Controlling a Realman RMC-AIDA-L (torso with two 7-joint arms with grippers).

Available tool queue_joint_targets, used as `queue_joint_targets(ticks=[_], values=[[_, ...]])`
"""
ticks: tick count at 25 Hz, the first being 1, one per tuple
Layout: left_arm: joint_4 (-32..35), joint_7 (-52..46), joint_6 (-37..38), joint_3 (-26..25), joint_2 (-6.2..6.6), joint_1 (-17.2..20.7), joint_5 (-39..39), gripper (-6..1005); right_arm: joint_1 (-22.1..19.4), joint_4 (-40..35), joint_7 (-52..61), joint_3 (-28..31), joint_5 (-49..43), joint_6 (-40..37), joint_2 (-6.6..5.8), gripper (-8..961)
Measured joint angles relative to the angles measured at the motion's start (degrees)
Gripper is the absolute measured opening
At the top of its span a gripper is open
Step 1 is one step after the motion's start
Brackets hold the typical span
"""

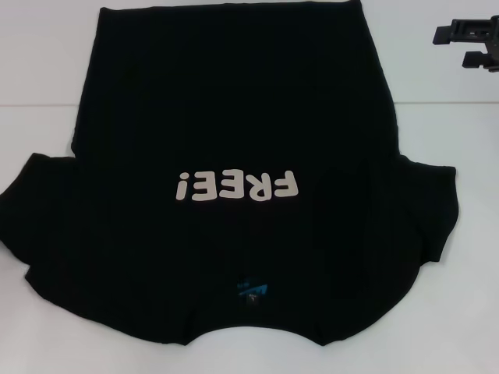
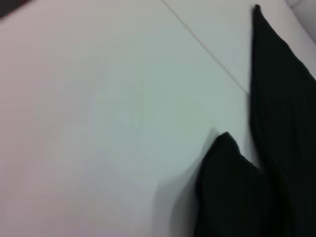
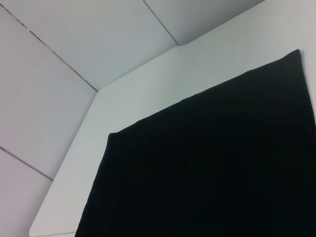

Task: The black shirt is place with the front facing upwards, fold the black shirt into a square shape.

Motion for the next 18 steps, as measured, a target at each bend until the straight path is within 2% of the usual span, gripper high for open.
queue_joint_targets(ticks=[11,18], values=[[0.15,-1.29,-0.68,-5.06,-0.45,1.99,-0.26,11,-0.15,-0.08,0.31,0.0,0.08,0.28,-0.08,915],[0.42,-0.9,-0.51,-4.89,0.87,-0.11,0.71,12,-0.06,-0.22,0.34,0.0,0.1,0.31,-0.08,914]])
